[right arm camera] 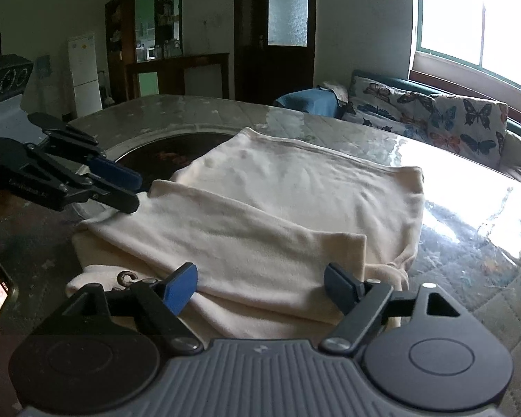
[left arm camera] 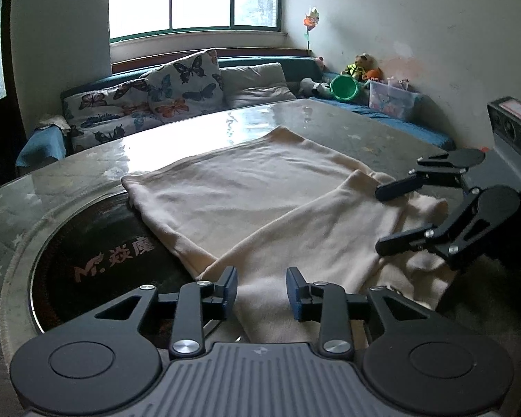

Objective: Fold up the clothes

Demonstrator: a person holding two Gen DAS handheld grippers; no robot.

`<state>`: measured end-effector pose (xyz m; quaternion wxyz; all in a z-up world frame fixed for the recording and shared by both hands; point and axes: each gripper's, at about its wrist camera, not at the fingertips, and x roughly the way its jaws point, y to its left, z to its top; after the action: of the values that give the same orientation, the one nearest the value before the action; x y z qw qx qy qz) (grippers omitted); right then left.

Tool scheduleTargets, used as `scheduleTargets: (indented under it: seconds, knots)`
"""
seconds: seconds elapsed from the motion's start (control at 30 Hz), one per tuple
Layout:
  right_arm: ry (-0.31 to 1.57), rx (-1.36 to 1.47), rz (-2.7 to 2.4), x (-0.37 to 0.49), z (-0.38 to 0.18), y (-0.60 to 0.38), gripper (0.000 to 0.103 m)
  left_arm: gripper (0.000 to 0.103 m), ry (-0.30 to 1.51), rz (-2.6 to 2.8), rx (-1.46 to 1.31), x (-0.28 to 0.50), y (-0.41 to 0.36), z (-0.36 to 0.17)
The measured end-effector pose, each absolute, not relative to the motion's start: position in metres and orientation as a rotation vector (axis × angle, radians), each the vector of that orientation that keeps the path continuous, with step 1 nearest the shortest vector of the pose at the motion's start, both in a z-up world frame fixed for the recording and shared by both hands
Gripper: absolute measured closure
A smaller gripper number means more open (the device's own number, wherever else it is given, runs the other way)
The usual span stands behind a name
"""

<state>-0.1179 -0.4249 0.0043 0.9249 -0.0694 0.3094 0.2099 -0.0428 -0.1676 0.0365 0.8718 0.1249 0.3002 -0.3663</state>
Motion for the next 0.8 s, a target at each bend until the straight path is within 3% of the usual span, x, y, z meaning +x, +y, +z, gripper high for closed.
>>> scheduleTargets:
  seconds: [0.6, 0.8]
  knots:
    - [0.647, -0.156, 0.462, -0.116, -0.001, -0.421, 0.0, 0.058, 0.586, -0.828, 0.326, -0.062, -0.156, 0.038]
    - [0.654, -0.153, 0.47, -0.115, -0.002, -0.421, 0.0, 0.05, 0.586, -0.835, 0.329, -0.064, -0.156, 0.037]
